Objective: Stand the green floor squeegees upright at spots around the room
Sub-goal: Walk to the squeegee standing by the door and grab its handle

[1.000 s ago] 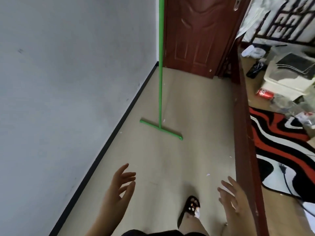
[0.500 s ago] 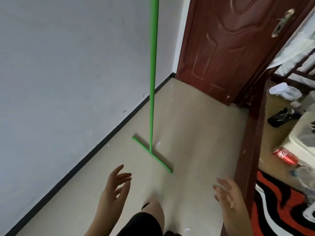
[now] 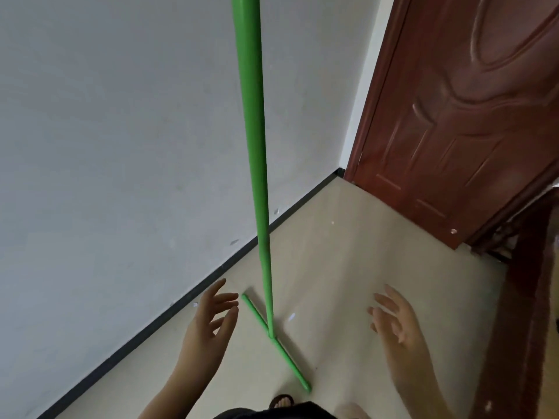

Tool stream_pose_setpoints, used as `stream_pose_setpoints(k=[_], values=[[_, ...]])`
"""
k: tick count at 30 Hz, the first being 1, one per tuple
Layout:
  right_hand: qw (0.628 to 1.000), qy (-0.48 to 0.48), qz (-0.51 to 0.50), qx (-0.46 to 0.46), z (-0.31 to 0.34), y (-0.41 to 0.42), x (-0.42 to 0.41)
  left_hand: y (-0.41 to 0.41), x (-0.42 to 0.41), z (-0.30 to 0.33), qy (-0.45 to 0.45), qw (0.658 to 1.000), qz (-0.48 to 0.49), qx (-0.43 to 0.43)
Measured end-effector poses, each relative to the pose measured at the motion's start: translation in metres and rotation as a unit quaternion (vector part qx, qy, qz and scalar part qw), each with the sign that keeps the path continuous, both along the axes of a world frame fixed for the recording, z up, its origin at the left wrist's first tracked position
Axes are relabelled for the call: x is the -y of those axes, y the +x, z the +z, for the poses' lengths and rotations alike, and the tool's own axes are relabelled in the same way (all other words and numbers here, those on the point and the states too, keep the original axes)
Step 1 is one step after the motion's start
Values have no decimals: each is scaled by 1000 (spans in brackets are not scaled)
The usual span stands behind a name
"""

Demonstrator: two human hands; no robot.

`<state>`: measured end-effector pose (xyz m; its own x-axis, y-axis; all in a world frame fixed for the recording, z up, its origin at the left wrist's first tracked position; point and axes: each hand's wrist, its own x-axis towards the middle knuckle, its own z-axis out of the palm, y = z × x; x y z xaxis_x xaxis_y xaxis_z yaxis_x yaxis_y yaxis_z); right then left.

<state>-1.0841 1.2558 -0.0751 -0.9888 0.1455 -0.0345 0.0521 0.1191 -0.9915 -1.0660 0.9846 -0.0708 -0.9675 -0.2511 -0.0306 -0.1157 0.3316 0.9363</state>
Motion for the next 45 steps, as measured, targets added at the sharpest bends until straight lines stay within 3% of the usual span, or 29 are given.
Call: stream_pose_setpoints(k=[6, 14, 22, 31, 45], values=[[979, 34, 196, -36, 32, -111, 27, -60, -22, 5, -42, 998, 47, -9], [855, 110, 490, -129, 76, -204, 94, -122, -61, 8, -53, 989, 140, 5], [827, 105, 527, -165, 80, -248, 122, -164, -63, 8, -70, 968, 231, 65], [811, 128, 545, -172, 83, -312, 181, -221, -20, 22, -52, 957, 271, 90], [671, 127, 695, -227, 96, -419, 256, -313, 6, 32, -41, 877, 458, 136]])
